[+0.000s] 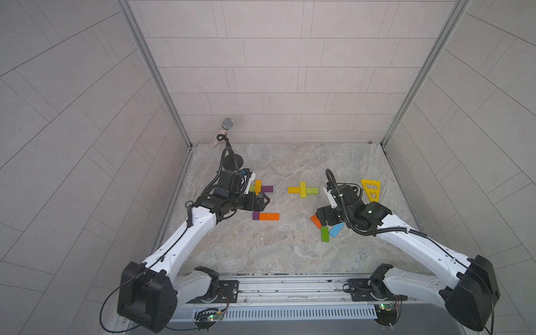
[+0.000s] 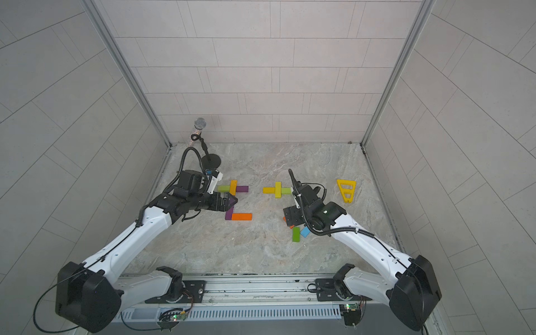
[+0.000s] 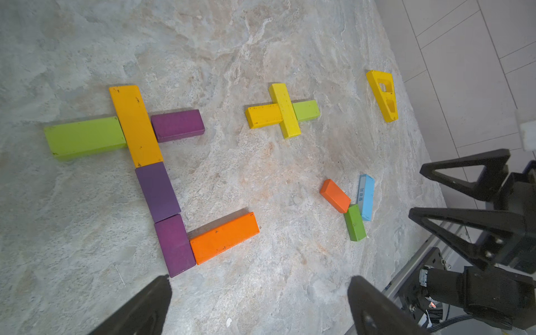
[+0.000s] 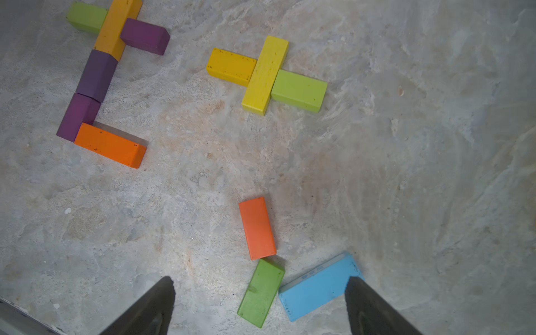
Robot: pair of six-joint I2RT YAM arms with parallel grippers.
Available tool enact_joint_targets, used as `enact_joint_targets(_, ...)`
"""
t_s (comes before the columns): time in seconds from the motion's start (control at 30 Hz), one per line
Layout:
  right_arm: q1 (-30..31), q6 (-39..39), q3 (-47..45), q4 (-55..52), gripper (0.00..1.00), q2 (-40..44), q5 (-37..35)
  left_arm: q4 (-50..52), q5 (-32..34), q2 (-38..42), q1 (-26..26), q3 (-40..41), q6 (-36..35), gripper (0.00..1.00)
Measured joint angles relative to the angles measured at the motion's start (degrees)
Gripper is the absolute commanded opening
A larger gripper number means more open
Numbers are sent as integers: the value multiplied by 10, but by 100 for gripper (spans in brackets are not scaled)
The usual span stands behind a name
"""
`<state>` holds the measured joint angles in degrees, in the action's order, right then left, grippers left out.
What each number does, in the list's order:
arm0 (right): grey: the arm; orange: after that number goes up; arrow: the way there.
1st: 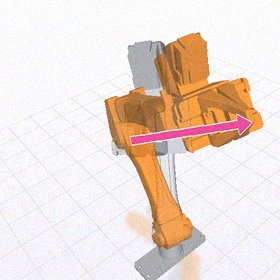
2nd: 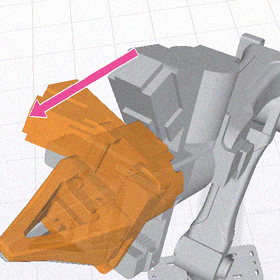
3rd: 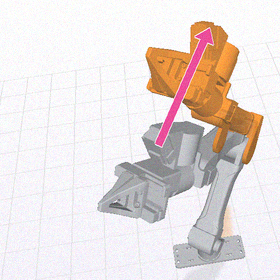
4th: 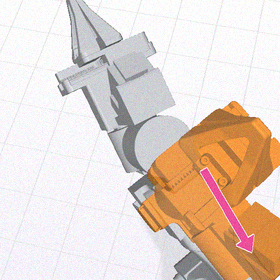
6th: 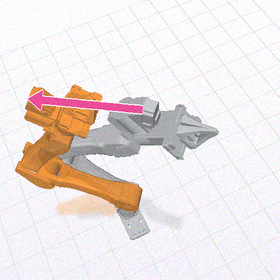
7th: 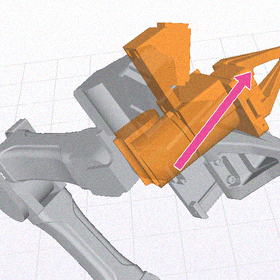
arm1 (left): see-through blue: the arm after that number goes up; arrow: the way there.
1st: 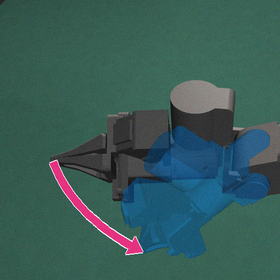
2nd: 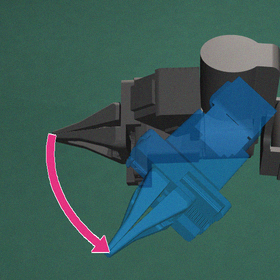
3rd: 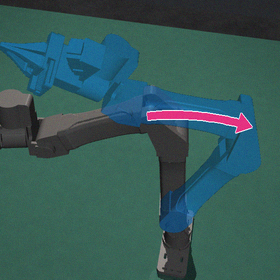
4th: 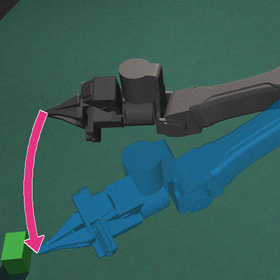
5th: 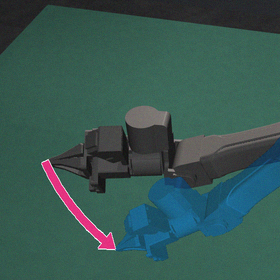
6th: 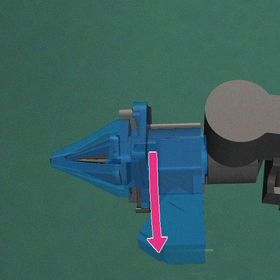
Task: Assemble the letter t with building blocks
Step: Pick up the building block from the center of the board.
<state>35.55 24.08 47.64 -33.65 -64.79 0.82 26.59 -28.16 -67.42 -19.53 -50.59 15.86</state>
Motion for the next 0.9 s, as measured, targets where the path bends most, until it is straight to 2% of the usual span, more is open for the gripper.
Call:
enact_joint_targets(0.13, 31, 32, -12, -2, 86, -42, -9, 4, 3, -1, -7, 21, 20, 100)
enact_joint_targets(0.27, 38, 42, -12, 6, 78, -95, -11, 4, 3, 0, -8, 22, 28, 100)
enact_joint_targets(0.53, 32, 13, 14, 38, 72, -187, -1, 12, -10, 0, -9, 23, 40, 100)
enact_joint_targets(0.9, -3, -34, 23, 56, 66, -211, 26, 14, -14, -2, -9, 24, 41, 100)
